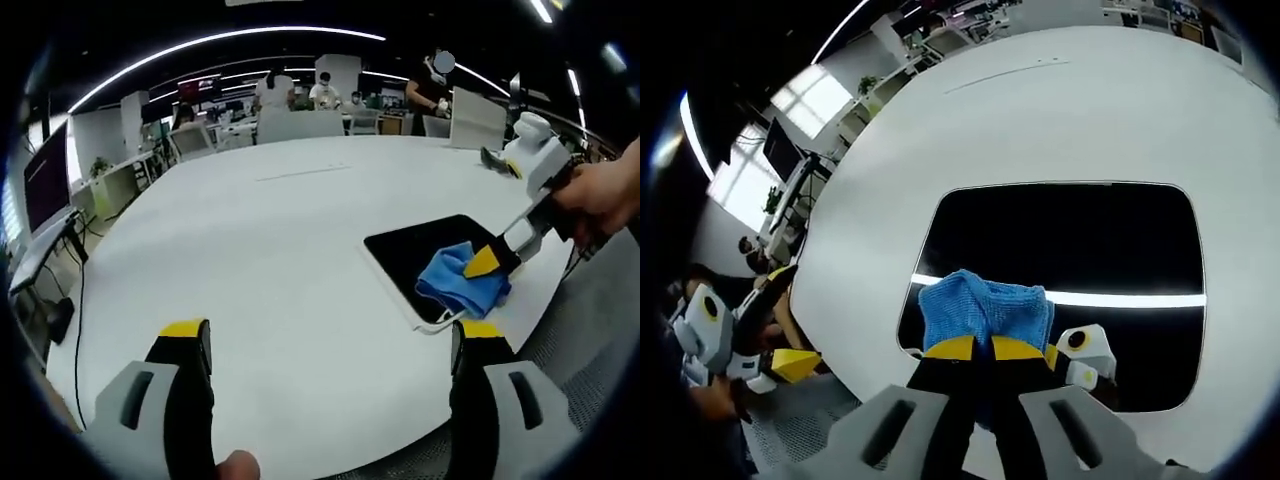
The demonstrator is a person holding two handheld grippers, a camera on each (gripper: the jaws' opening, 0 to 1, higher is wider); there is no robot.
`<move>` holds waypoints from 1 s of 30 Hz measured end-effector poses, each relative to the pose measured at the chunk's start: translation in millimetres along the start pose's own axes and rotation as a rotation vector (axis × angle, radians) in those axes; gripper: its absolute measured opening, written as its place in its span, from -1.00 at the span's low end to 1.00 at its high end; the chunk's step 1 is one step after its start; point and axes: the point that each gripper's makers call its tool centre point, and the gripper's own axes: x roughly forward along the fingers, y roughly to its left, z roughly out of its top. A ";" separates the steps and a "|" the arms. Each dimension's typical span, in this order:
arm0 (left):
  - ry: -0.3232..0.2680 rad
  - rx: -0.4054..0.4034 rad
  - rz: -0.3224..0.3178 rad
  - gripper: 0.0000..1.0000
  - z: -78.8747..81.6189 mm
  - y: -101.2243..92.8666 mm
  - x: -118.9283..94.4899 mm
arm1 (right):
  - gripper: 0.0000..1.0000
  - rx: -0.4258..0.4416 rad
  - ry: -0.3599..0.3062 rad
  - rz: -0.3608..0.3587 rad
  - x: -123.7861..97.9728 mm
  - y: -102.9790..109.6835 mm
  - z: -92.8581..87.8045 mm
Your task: Wipe the mirror surface with the cleaning cloth until all visible marks leave the cleaned area.
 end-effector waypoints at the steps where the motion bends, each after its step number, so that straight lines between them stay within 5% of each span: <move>1: -0.001 0.011 -0.002 0.98 0.4 -0.9 -0.2 | -1.00 0.001 0.001 0.002 0.1 0.4 0.1; 12: -0.015 0.001 0.015 0.98 2.8 3.4 -0.9 | -1.00 -0.027 0.011 -0.020 -2.6 -4.3 -0.1; 30: -0.045 -0.014 -0.058 0.98 9.3 -11.4 0.1 | -1.00 0.012 0.011 -0.064 -19.1 -33.2 -2.3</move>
